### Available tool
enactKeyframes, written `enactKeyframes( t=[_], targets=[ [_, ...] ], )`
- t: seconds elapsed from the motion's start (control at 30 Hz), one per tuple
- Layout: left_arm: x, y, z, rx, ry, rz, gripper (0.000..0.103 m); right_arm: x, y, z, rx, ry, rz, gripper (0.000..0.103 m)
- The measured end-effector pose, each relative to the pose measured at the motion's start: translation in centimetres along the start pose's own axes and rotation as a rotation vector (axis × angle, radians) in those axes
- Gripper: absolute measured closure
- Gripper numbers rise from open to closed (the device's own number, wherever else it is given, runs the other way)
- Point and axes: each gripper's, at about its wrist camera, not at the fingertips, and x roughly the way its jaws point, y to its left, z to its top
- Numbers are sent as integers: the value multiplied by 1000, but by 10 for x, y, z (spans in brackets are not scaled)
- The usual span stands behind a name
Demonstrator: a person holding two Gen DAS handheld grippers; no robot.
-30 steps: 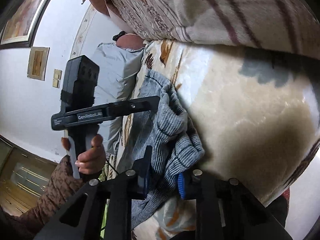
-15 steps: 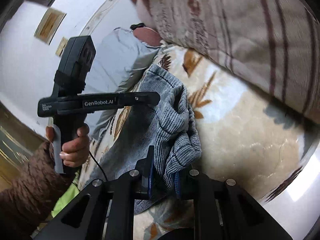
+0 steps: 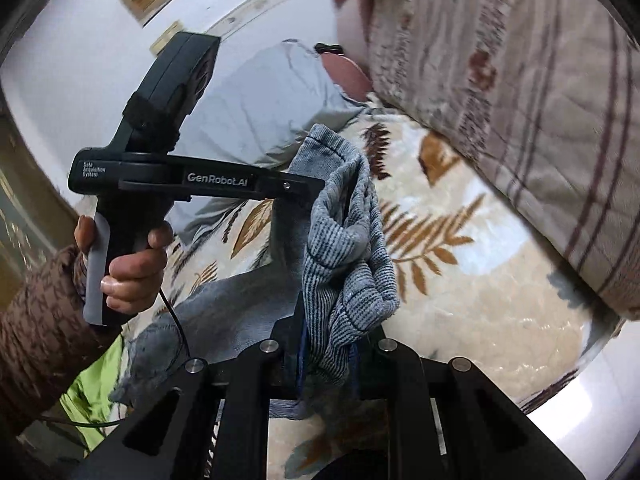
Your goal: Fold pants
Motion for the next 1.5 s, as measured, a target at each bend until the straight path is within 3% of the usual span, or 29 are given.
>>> enactKeyframes(
  t=[0.33, 0.67, 1.23, 1.5],
  targets=[
    [-25, 37, -41, -95, -16, 35, 92, 17, 64, -6, -189, 47, 24, 88],
    [-30, 76, -95, -212, 8, 49, 92, 49, 125, -35, -388, 142, 29, 88],
    [-14, 115, -170, -327, 74, 45, 89, 99, 173, -93, -649, 280, -47, 86],
    [-14, 134, -196, -341, 108, 107, 86, 113, 187, -118, -782, 310, -105, 78]
  ],
)
